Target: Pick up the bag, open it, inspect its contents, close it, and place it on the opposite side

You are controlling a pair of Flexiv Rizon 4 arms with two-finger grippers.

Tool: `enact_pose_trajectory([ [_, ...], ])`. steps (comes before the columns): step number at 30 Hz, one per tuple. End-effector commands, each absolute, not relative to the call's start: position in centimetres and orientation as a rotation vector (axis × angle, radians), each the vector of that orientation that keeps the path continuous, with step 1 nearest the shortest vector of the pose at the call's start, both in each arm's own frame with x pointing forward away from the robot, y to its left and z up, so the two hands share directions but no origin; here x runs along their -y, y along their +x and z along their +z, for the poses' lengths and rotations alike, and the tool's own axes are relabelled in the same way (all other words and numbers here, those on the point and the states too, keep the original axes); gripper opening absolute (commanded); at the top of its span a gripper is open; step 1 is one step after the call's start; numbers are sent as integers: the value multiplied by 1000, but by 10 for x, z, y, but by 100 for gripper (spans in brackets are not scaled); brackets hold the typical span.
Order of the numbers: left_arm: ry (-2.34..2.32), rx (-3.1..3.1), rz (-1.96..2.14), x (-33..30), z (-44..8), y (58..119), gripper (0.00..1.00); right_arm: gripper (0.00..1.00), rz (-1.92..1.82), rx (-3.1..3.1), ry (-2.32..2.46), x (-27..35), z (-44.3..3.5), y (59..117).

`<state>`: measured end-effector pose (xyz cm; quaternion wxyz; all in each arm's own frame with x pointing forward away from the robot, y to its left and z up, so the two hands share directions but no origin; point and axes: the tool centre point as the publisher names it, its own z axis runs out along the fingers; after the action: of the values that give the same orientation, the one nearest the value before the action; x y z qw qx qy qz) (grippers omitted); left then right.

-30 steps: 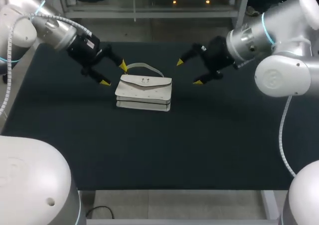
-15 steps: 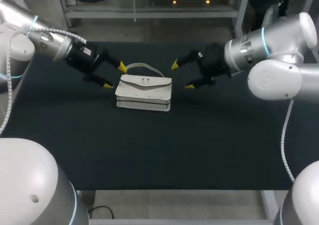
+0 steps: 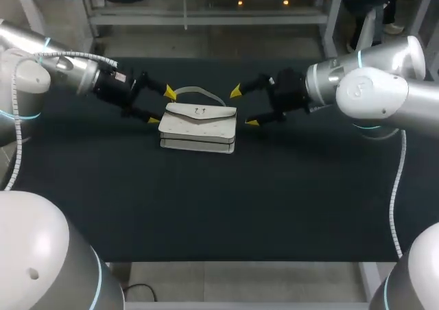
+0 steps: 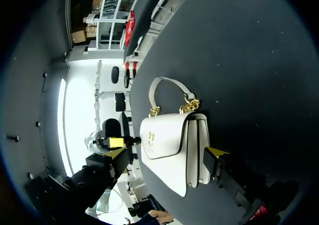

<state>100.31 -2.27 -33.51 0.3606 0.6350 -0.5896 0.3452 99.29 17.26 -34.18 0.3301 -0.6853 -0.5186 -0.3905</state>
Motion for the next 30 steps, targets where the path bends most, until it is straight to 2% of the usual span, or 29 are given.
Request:
enact_pose_trajectory([
  [1, 1603, 1496, 897, 24, -347, 1014, 100, 97, -978, 1347, -1671, -177, -352, 1003],
  [4, 1587, 1475, 912, 23, -350, 1017, 92, 91, -966, 1340, -1651, -181, -357, 1004],
  [6, 1581, 1463, 928, 22, -350, 1019, 96, 78, -961, 1331, -1629, -182, -359, 1005],
  [7, 1579, 1463, 929, 22, -350, 1020, 95, 75, -961, 1327, -1617, -183, -359, 1006],
  [12, 1559, 1455, 945, 21, -347, 1022, 71, 61, -951, 1324, -1587, -186, -362, 1008],
  [14, 1550, 1452, 944, 21, -347, 1023, 68, 62, -948, 1323, -1579, -188, -363, 1009],
  [16, 1544, 1445, 944, 22, -349, 1024, 70, 65, -941, 1320, -1559, -189, -364, 1009],
  [19, 1530, 1438, 944, 23, -350, 1025, 67, 68, -928, 1321, -1538, -191, -366, 1009],
  [21, 1524, 1437, 943, 25, -351, 1026, 64, 68, -925, 1320, -1529, -192, -367, 1008],
  [25, 1506, 1432, 939, 29, -354, 1028, 62, 67, -899, 1298, -1488, -194, -370, 1008],
  [27, 1502, 1430, 939, 30, -356, 1029, 58, 68, -879, 1290, -1493, -196, -371, 1008],
  [30, 1497, 1420, 931, 31, -358, 1030, 47, 60, -882, 1278, -1470, -196, -370, 1008],
])
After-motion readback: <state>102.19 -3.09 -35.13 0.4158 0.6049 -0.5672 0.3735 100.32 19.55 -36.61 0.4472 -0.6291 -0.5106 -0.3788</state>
